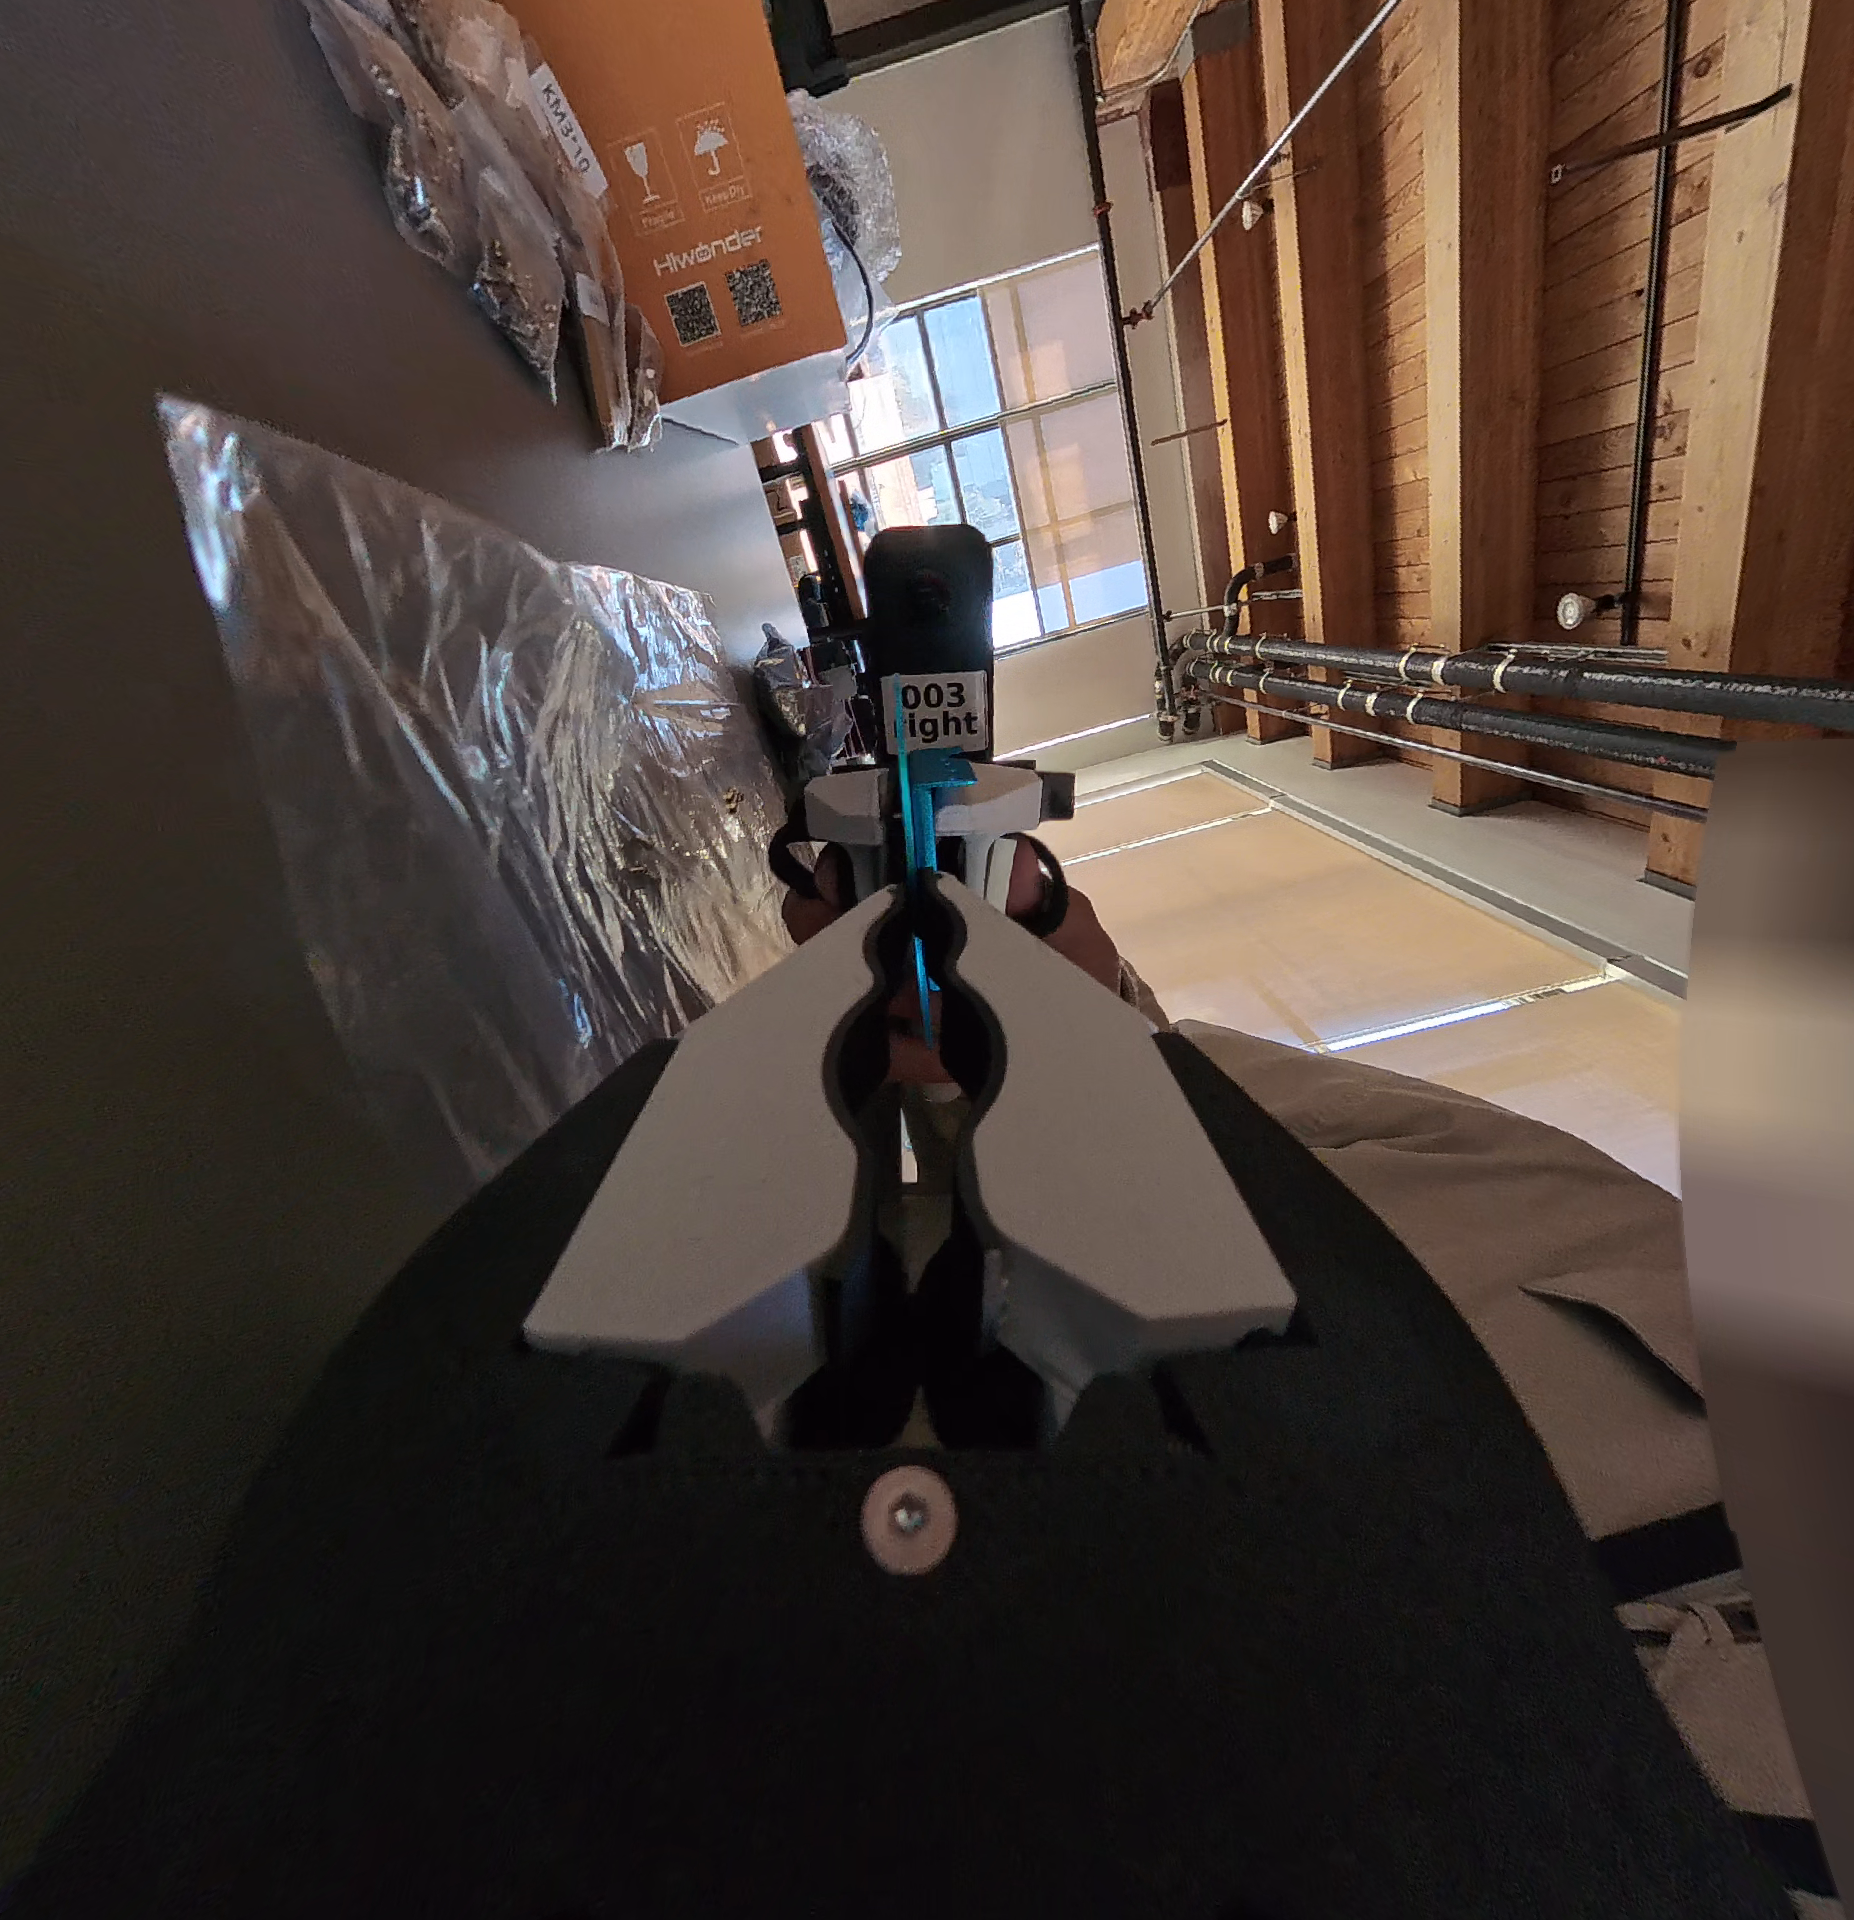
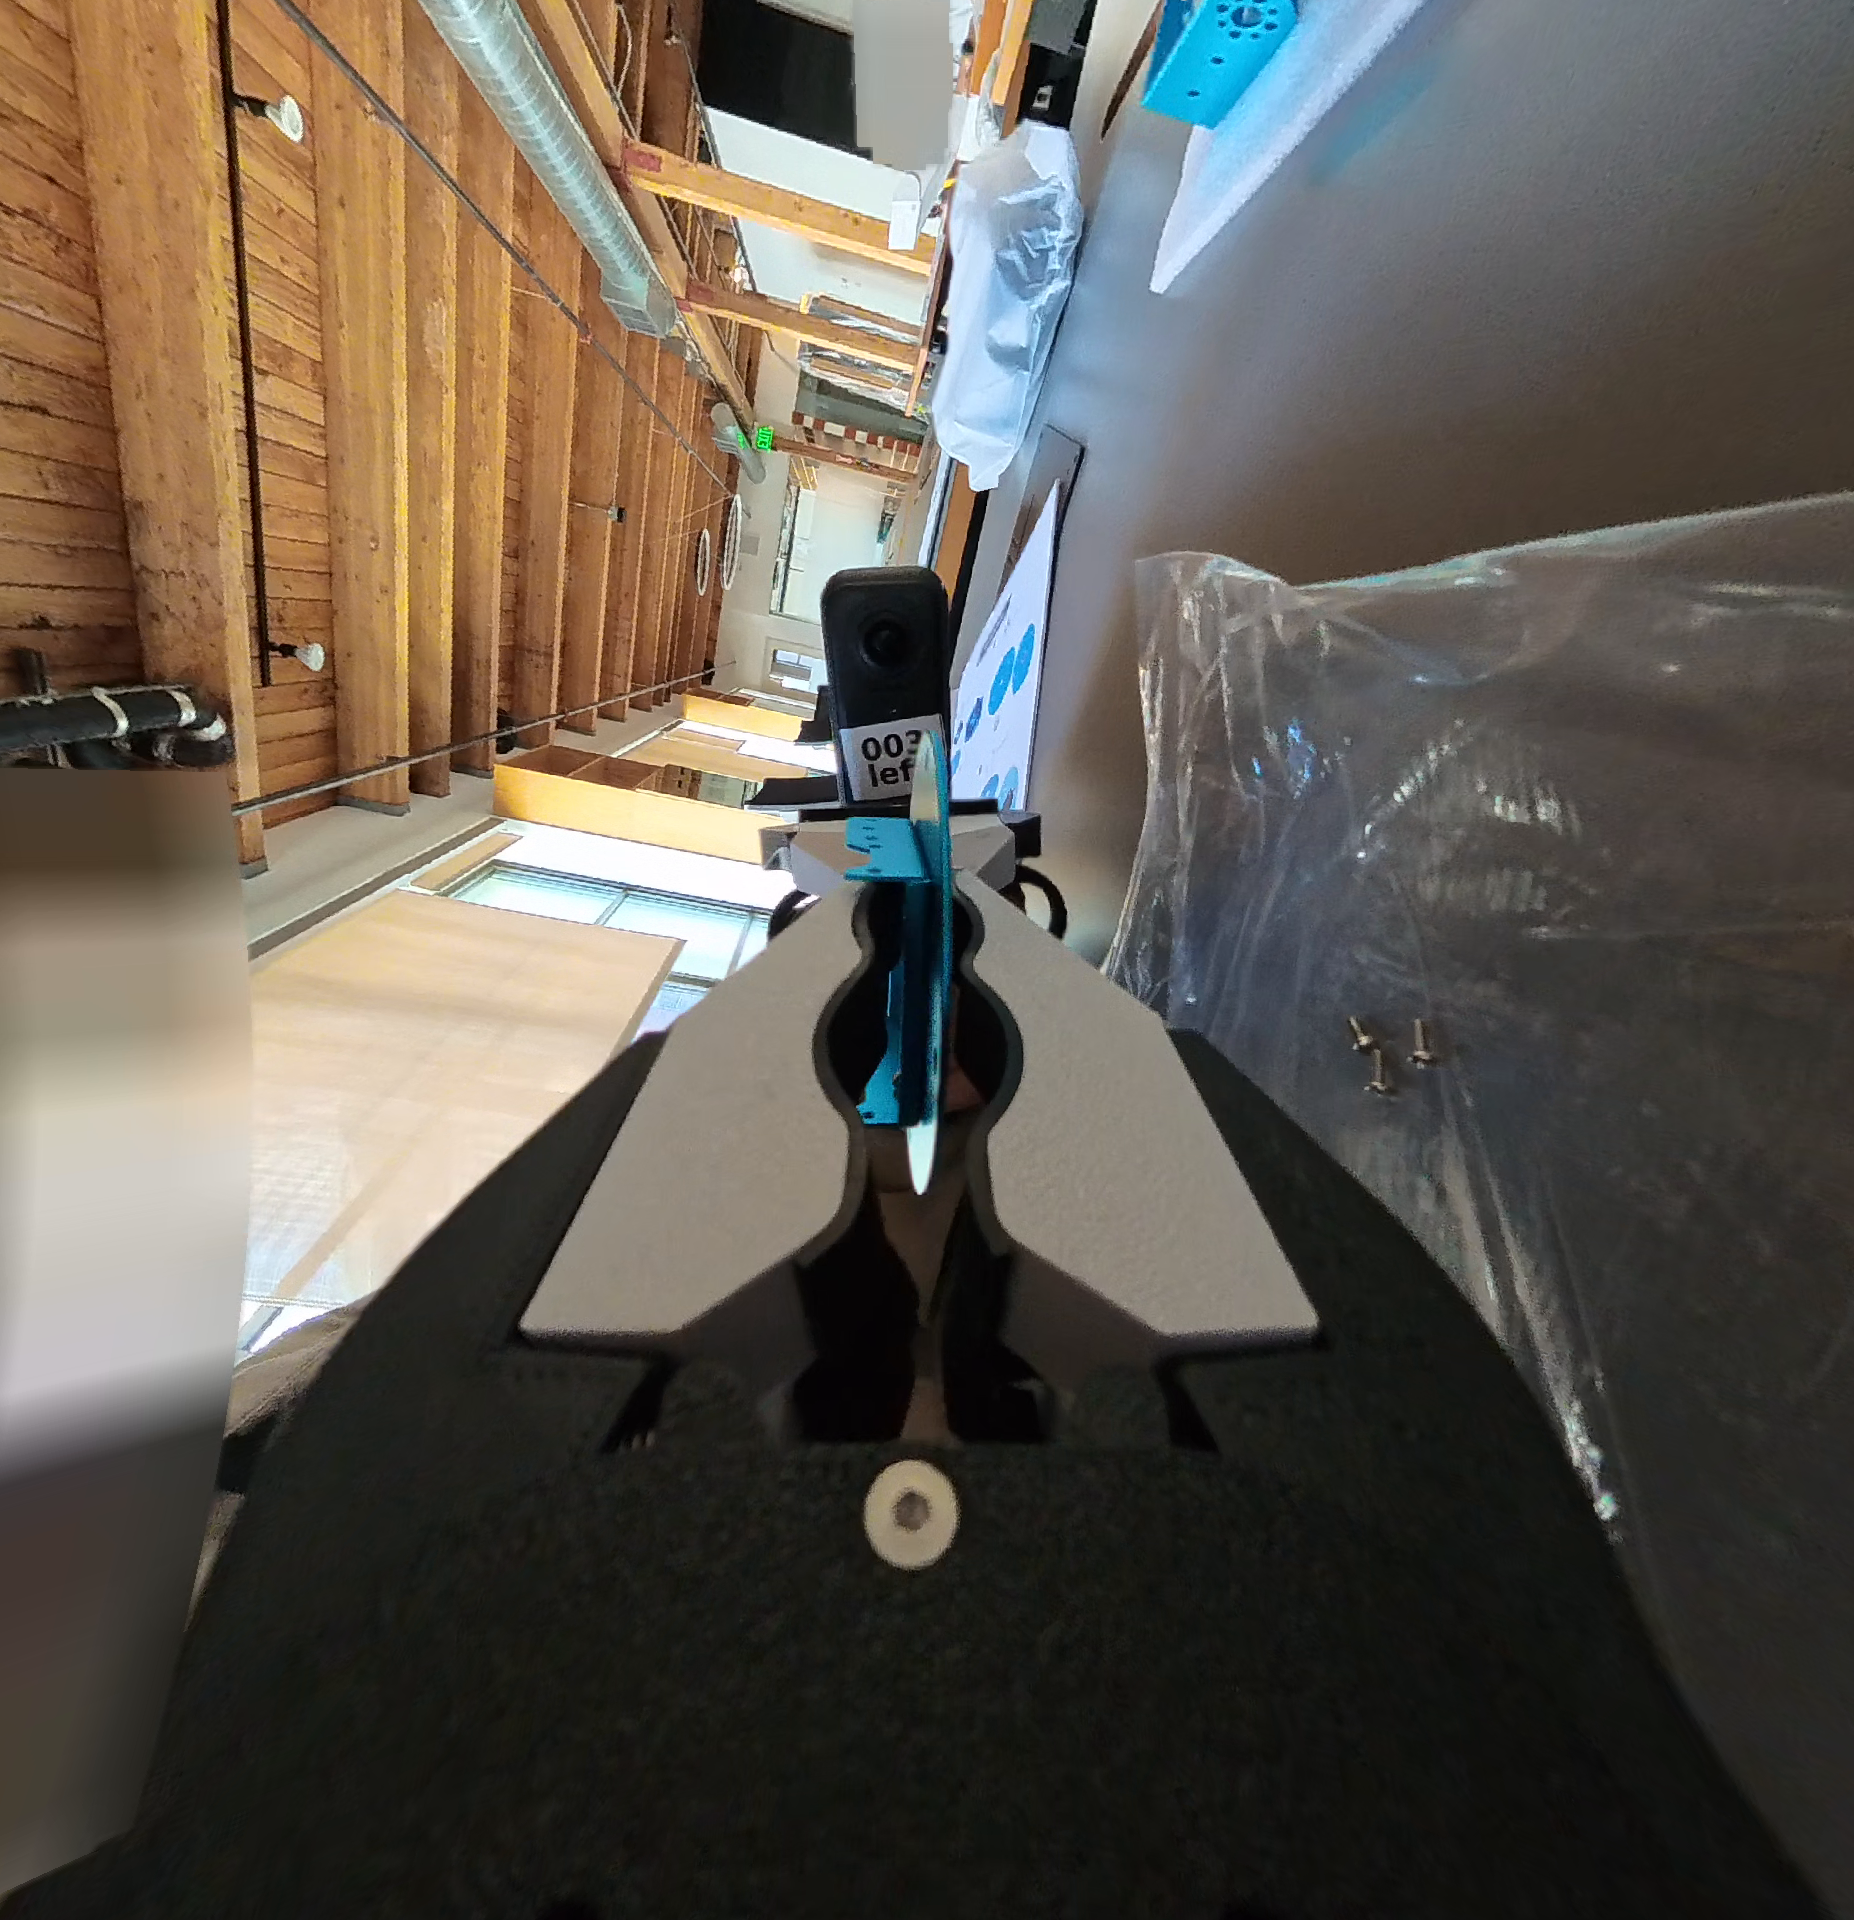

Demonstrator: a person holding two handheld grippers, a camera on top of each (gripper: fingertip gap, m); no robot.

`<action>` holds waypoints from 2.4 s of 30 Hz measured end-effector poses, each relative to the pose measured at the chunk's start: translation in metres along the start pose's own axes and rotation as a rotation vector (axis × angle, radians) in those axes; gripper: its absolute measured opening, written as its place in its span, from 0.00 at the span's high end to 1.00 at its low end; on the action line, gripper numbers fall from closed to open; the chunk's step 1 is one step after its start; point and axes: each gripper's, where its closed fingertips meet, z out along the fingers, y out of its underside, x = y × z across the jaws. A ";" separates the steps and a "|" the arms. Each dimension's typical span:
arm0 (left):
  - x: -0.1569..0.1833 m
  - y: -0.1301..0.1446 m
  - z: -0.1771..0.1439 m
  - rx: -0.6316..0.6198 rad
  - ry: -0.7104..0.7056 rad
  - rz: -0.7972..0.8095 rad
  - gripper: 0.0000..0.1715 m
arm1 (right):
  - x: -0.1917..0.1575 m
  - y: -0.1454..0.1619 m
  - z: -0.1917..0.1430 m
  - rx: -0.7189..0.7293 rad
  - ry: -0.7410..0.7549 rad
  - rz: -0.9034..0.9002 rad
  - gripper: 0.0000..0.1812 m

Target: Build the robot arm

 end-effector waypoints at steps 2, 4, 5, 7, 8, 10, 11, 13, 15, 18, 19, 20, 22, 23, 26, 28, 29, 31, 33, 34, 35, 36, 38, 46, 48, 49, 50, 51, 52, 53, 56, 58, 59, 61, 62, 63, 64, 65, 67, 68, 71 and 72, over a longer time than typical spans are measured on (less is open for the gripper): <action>0.003 -0.002 0.000 0.008 0.011 0.015 1.00 | -0.003 -0.002 0.000 -0.001 -0.007 -0.022 0.98; 0.008 -0.004 0.001 0.014 0.028 0.024 0.98 | -0.005 -0.004 0.000 -0.004 -0.005 -0.055 0.98; 0.010 -0.005 0.002 0.016 0.041 0.028 0.95 | -0.006 -0.006 0.000 -0.005 -0.002 -0.073 0.98; 0.015 -0.006 0.002 0.020 0.056 0.044 0.92 | -0.008 -0.010 -0.001 -0.009 0.017 -0.151 0.98; 0.017 -0.007 0.002 0.026 0.061 0.059 0.90 | -0.010 -0.012 -0.002 -0.012 0.031 -0.202 0.98; 0.020 -0.010 0.002 0.040 0.053 0.102 0.87 | -0.014 -0.019 -0.004 -0.018 0.070 -0.323 0.98; 0.020 -0.013 0.001 0.055 0.043 0.126 0.86 | -0.015 -0.023 -0.006 -0.020 0.100 -0.401 0.98; 0.022 -0.018 -0.002 0.076 0.024 0.172 0.86 | -0.022 -0.036 -0.012 -0.016 0.163 -0.610 0.98; 0.023 -0.021 -0.005 0.090 0.004 0.207 0.86 | -0.030 -0.052 -0.019 -0.022 0.243 -0.856 0.98; 0.020 -0.021 -0.005 0.085 -0.032 0.244 0.86 | -0.032 -0.066 -0.027 -0.073 0.397 -1.197 0.98; 0.018 -0.021 -0.005 0.081 -0.048 0.253 0.87 | -0.033 -0.066 -0.026 -0.087 0.416 -1.287 0.98; 0.016 -0.021 -0.005 0.079 -0.064 0.260 0.87 | -0.032 -0.066 -0.026 -0.103 0.427 -1.335 0.98; 0.011 -0.021 -0.005 0.077 -0.096 0.271 0.87 | -0.024 -0.064 -0.024 -0.155 0.472 -1.438 0.98; 0.007 -0.022 -0.006 0.076 -0.122 0.276 0.87 | -0.019 -0.063 -0.024 -0.176 0.501 -1.495 0.98; -0.002 -0.022 -0.007 0.064 -0.188 0.300 0.87 | -0.007 -0.060 -0.024 -0.253 0.618 -1.746 0.98; -0.009 -0.021 -0.008 0.052 -0.247 0.333 0.87 | -0.003 -0.056 -0.024 -0.282 0.671 -1.878 0.98; -0.011 -0.022 -0.009 0.050 -0.273 0.352 0.88 | 0.000 -0.053 -0.025 -0.304 0.692 -1.926 0.98; -0.013 -0.023 -0.010 0.051 -0.308 0.386 0.88 | 0.004 -0.049 -0.025 -0.343 0.741 -2.063 0.98; -0.013 -0.023 -0.010 0.047 -0.322 0.405 0.88 | 0.004 -0.046 -0.025 -0.327 0.701 -2.007 0.98; -0.013 -0.023 -0.010 0.046 -0.321 0.410 0.88 | 0.004 -0.048 -0.026 -0.308 0.678 -1.939 0.98; -0.011 -0.022 -0.009 0.043 -0.315 0.415 0.88 | 0.003 -0.050 -0.027 -0.283 0.647 -1.853 0.98; -0.010 -0.021 -0.008 0.038 -0.306 0.421 0.88 | -0.001 -0.050 -0.026 -0.247 0.593 -1.748 0.98; -0.003 -0.019 -0.005 0.027 -0.275 0.447 0.87 | -0.010 -0.043 -0.022 -0.203 0.410 -1.399 0.98; 0.023 0.000 0.013 -0.023 -0.111 0.519 0.88 | -0.032 -0.013 -0.001 -0.164 -0.064 -0.337 0.98; 0.026 0.004 0.013 -0.046 -0.063 0.460 0.95 | -0.030 -0.008 0.002 -0.172 -0.084 -0.216 0.98; 0.027 0.005 0.013 -0.046 -0.041 0.426 0.95 | -0.029 -0.007 0.002 -0.163 -0.096 -0.162 0.99; 0.028 0.005 0.012 -0.043 -0.019 0.390 0.95 | -0.028 -0.008 0.002 -0.159 -0.108 -0.108 0.98; 0.029 0.004 0.012 -0.041 0.002 0.358 0.94 | -0.027 -0.008 0.001 -0.157 -0.116 -0.076 0.98; 0.030 0.003 0.012 -0.036 0.018 0.335 0.94 | -0.026 -0.010 0.001 -0.152 -0.119 -0.063 0.98; 0.030 0.003 0.011 -0.029 0.027 0.319 0.94 | -0.026 -0.011 0.000 -0.146 -0.122 -0.047 0.98; 0.030 0.000 0.009 -0.018 0.045 0.271 0.98 | -0.025 -0.013 -0.002 -0.148 -0.120 -0.045 0.98; 0.026 0.002 0.009 -0.025 0.030 0.262 0.99 | -0.025 -0.012 -0.003 -0.154 -0.113 -0.066 0.98; 0.023 0.002 0.009 -0.027 0.014 0.261 1.00 | -0.024 -0.011 -0.003 -0.154 -0.092 -0.100 0.98; 0.018 0.001 0.008 -0.016 -0.009 0.252 1.00 | -0.023 -0.013 -0.002 -0.143 -0.048 -0.166 0.98; 0.018 0.000 0.007 -0.012 0.000 0.235 1.00 | -0.023 -0.013 -0.001 -0.142 -0.034 -0.198 0.98; 0.017 -0.001 0.007 -0.006 0.007 0.215 1.00 | -0.022 -0.014 0.000 -0.146 -0.012 -0.232 0.98; 0.016 -0.001 0.006 -0.001 0.007 0.193 1.00 | -0.020 -0.014 0.000 -0.156 0.015 -0.262 0.95; 0.013 -0.002 0.005 0.005 0.004 0.169 1.00 | -0.018 -0.014 0.000 -0.163 0.029 -0.279 0.90; 0.008 -0.004 0.003 0.019 0.002 0.116 1.00 | -0.016 -0.016 -0.001 -0.155 0.041 -0.255 0.85; 0.007 -0.005 0.002 0.023 0.004 0.087 1.00 | -0.014 -0.017 -0.002 -0.149 0.048 -0.238 0.85; 0.001 -0.006 -0.001 0.024 -0.008 0.032 1.00 | -0.009 -0.020 -0.005 -0.134 0.057 -0.185 0.83; 0.001 -0.006 -0.002 0.028 -0.007 0.016 1.00 | -0.009 -0.021 -0.005 -0.131 0.051 -0.164 0.83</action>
